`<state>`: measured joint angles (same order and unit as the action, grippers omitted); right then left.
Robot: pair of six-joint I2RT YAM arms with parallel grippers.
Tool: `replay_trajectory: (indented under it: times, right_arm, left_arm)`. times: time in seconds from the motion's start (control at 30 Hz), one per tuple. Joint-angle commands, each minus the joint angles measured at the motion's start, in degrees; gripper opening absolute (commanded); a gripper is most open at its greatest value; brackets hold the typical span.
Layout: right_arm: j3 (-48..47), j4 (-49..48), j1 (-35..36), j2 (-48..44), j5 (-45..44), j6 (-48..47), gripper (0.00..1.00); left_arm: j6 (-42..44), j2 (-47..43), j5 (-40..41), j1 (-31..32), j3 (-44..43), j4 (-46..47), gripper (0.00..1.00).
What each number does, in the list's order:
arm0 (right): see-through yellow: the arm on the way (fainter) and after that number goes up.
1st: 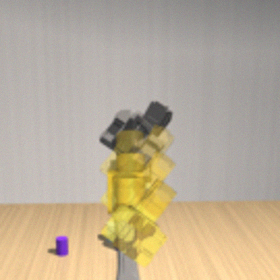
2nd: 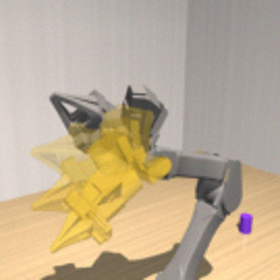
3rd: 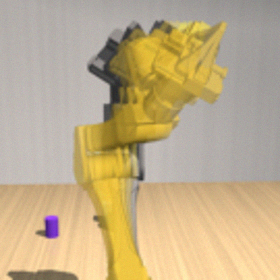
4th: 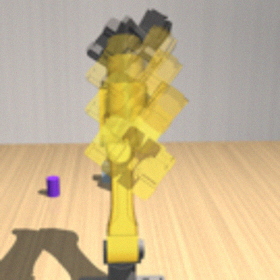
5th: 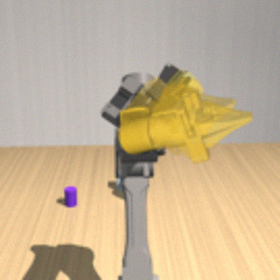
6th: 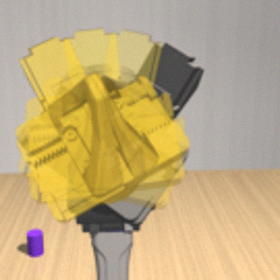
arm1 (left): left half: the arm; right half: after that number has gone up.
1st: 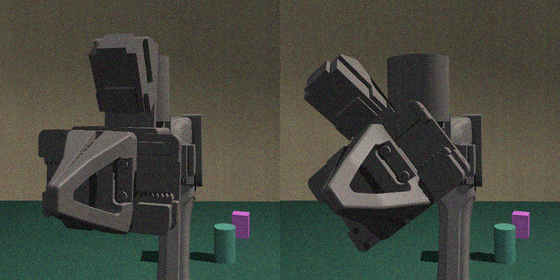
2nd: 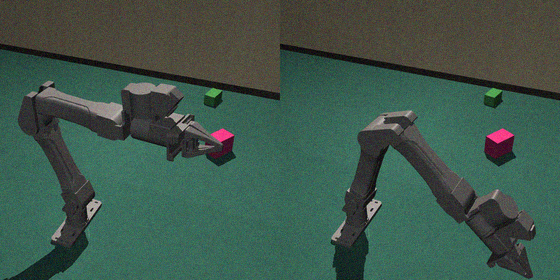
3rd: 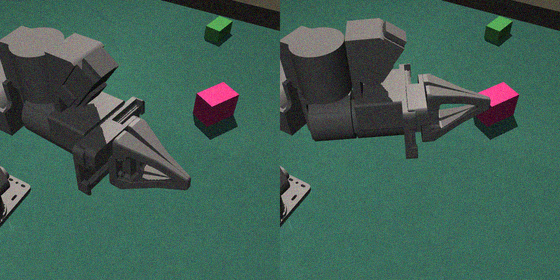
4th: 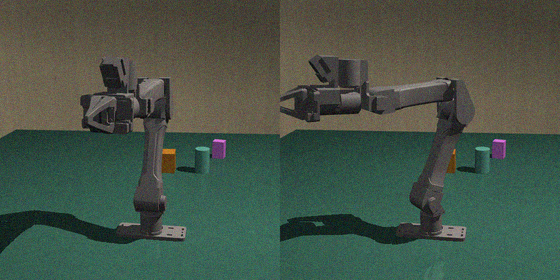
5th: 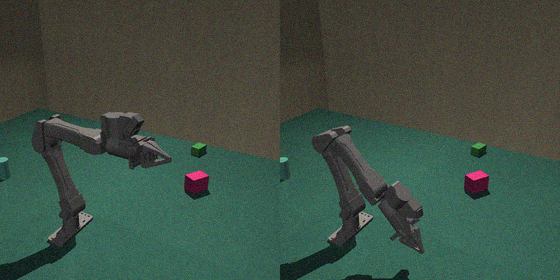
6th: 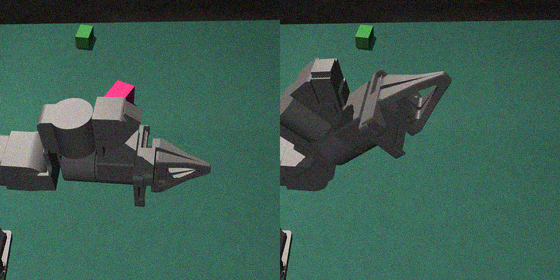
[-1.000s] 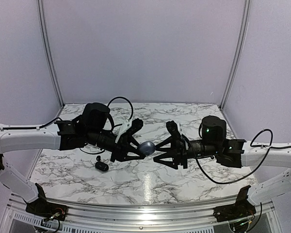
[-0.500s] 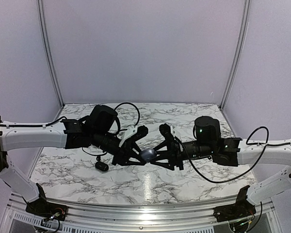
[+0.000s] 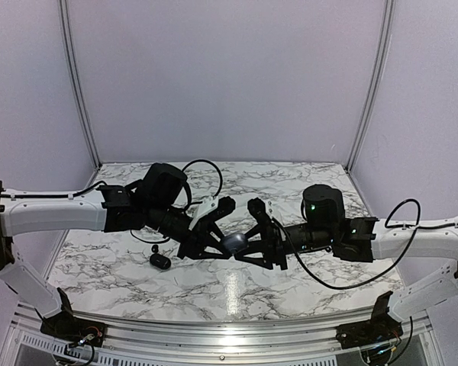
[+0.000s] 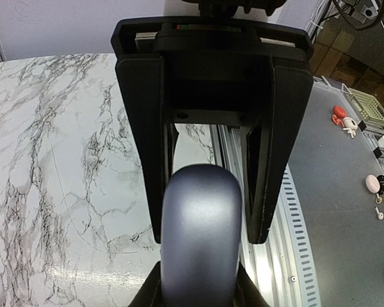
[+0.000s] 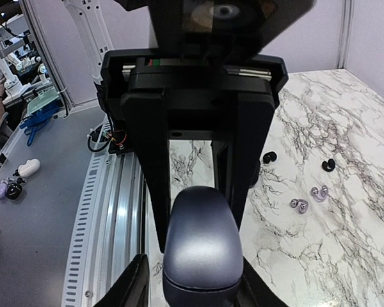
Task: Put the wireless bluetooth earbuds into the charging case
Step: Pass from the left arm to the right, then open the charging case.
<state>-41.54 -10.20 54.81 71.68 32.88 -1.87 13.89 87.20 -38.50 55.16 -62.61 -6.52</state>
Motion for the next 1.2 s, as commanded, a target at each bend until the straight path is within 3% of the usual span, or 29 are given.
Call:
replay_trajectory:
  times: [0.0,0.27,0.3,0.43,0.6,0.7,0.87,1.17]
  right_arm:
    - [-2.3,-0.2,0.5,0.3,-0.1,-0.3,0.4]
    - [-2.0,-0.6,0.6,0.2,0.0,-0.2,0.23]
    - [-1.9,-0.7,0.6,0.1,0.0,-0.2,0.2]
    - [-1.1,-1.4,0.5,-0.6,-0.5,0.0,0.14]
    - [1.1,-3.5,0.3,-2.5,-0.5,0.0,0.1]
    - [2.0,-4.2,0.1,-3.4,-1.2,-0.7,0.07]
    - [2.5,-3.8,-0.1,-3.8,-2.3,-1.8,0.05]
    - [2.3,-3.8,-0.1,-3.2,-1.6,-2.6,0.03]
  left_arm:
    - [0.7,0.6,-0.5,0.6,-1.9,-1.3,0.03]
    - [1.0,1.0,0.5,0.7,-2.1,-1.3,0.04]
    - [1.0,0.9,0.8,0.7,-2.0,-1.3,0.11]
    - [1.3,-0.5,3.0,0.7,-1.1,-0.9,0.52]
    - [0.1,-5.7,8.8,0.7,3.9,4.2,0.71]
    - [-1.5,-10.0,12.1,0.6,8.1,10.6,0.98]
    - [-7.1,-15.5,16.5,0.6,15.4,23.6,0.99]
    - [-9.6,-10.0,9.9,0.7,13.2,25.1,0.99]
